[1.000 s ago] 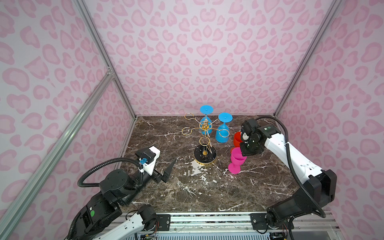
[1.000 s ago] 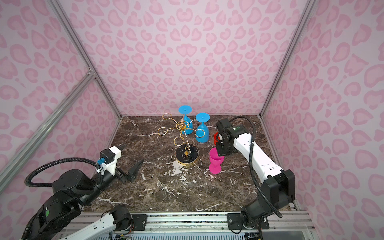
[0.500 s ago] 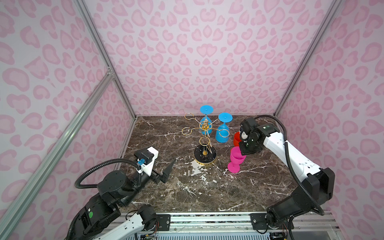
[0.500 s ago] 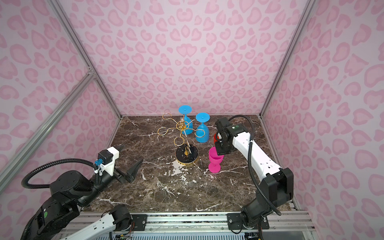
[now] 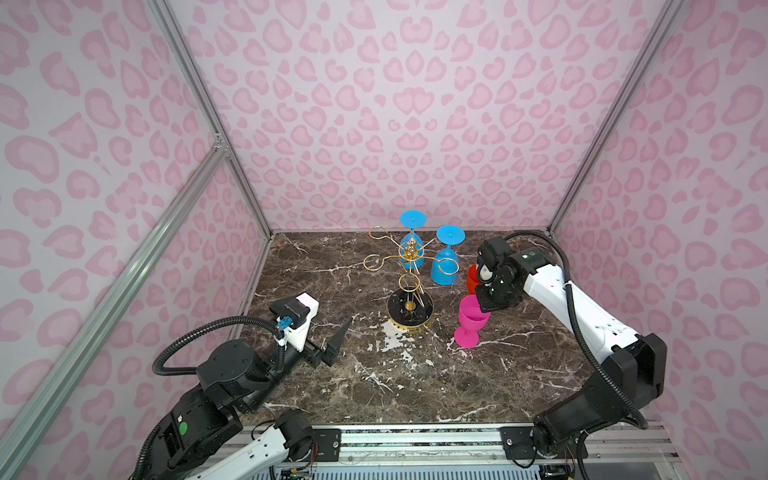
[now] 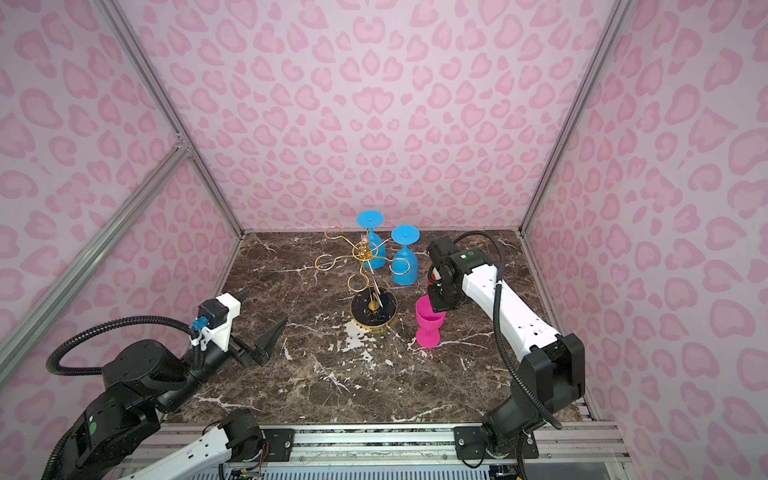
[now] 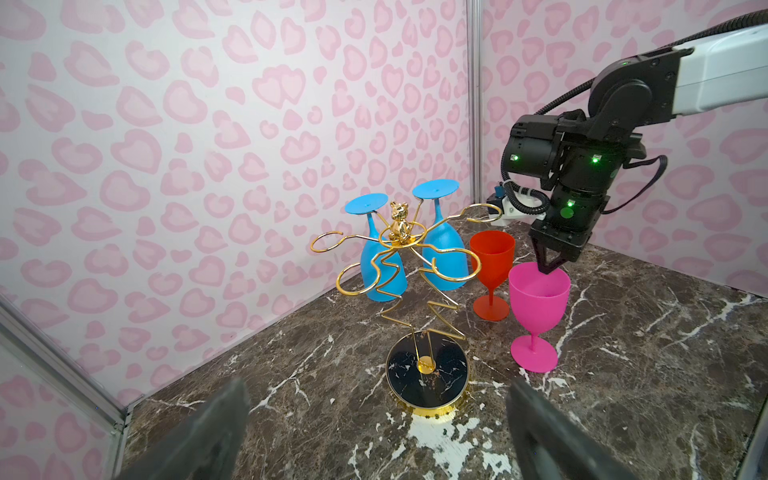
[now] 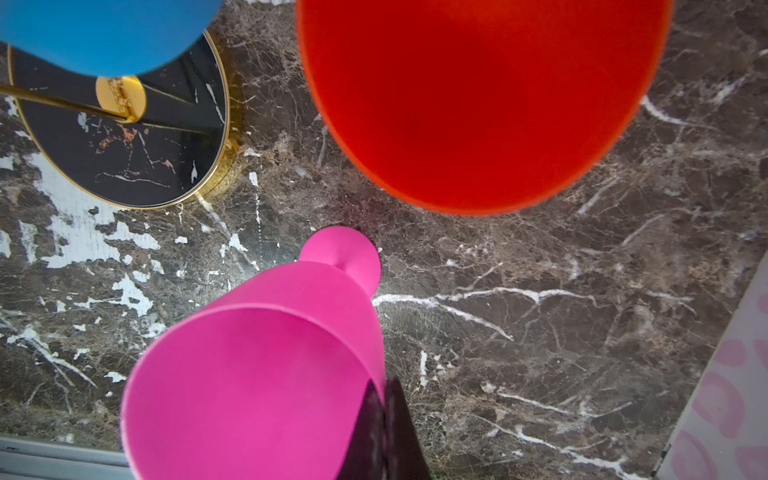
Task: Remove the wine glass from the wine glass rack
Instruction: 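Open the right gripper to release the magenta glass's rim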
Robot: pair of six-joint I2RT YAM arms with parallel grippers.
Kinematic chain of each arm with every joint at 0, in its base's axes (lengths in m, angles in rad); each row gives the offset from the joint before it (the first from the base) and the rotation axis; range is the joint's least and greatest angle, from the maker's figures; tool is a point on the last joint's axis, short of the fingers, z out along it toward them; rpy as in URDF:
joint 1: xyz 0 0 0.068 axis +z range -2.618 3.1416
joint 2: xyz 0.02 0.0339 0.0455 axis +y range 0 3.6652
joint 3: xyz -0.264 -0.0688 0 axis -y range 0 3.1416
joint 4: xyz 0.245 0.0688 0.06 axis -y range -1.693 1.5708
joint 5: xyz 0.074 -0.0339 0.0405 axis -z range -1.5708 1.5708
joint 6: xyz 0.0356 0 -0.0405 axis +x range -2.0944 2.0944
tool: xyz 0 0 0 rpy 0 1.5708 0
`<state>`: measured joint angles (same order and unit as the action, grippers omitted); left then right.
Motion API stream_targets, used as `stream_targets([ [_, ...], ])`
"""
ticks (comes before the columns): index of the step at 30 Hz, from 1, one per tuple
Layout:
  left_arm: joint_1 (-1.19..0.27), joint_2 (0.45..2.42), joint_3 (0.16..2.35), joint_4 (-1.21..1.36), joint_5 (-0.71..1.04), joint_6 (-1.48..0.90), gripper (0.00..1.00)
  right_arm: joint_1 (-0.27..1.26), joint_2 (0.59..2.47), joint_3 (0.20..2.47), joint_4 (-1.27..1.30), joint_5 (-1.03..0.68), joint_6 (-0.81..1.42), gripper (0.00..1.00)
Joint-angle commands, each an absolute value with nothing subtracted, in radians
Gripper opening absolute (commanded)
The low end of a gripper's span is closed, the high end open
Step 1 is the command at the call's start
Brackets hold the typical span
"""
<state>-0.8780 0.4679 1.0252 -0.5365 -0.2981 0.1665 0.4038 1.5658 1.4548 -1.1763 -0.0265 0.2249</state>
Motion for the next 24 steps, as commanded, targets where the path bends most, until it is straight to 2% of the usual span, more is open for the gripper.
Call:
stream_targets([
  [1, -0.878, 0.471, 1.028, -0.534, -0.294, 0.164, 0.98, 0.406, 1.565, 1.45, -1.184, -0.015, 0.228, 0.0],
  [6, -0.877, 0.473, 1.032, -0.534, -0.293, 0.165, 0.98, 0.411, 1.565, 1.448, -1.186, -0.017, 0.23, 0.07],
  [24, -0.877, 0.469, 1.032, -0.534, -0.289, 0.161, 0.98, 0.414, 1.557, 1.457, -1.203, -0.011, 0.232, 0.19],
])
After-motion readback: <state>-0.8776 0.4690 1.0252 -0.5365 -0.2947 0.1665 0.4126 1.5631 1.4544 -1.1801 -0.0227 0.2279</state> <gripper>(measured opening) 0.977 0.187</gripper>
